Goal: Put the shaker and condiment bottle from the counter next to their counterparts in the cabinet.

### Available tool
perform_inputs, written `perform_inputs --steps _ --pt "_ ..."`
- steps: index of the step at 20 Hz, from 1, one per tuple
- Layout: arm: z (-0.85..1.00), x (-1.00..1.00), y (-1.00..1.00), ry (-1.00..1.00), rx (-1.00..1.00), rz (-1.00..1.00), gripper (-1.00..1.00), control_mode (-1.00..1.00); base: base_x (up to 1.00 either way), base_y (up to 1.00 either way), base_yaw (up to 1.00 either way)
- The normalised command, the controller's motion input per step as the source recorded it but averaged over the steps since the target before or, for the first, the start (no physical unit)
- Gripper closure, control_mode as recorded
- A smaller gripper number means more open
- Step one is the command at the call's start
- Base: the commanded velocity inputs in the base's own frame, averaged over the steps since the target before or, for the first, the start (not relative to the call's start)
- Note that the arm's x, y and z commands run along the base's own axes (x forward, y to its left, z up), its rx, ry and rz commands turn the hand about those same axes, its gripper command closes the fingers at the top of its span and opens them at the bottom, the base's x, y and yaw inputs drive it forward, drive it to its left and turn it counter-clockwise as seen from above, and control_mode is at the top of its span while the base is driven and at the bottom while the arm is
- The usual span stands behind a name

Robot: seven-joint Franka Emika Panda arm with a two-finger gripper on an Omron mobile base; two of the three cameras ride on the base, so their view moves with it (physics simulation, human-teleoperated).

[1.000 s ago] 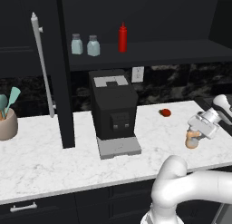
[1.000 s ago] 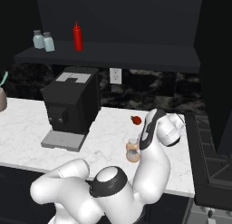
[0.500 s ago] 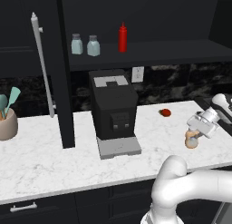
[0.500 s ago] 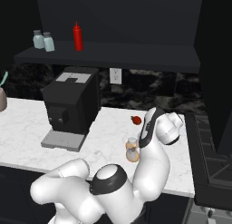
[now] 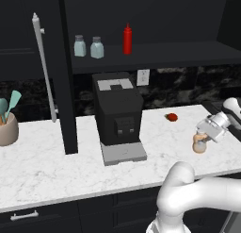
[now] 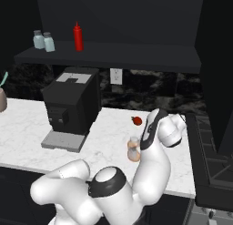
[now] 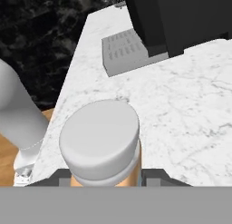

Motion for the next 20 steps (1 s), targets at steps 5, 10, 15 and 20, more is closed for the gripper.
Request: perform_inputs --steps 5,10,15,20 --pt "0.21 -0.01 0.01 0.00 0.00 -0.15 1.00 -1.00 0.00 0.00 0.00" --pt "0.15 -0.02 0.18 0.00 0.00 -0.16 1.00 -1.00 0.00 0.00 0.00" --pt "0.13 -0.09 0.22 0.00 0.00 -0.14 1.00 -1.00 0.00 0.00 0.00" --pt "0.16 -0.13 0.14 0.00 0.00 -0.14 1.00 -1.00 0.00 0.00 0.00"
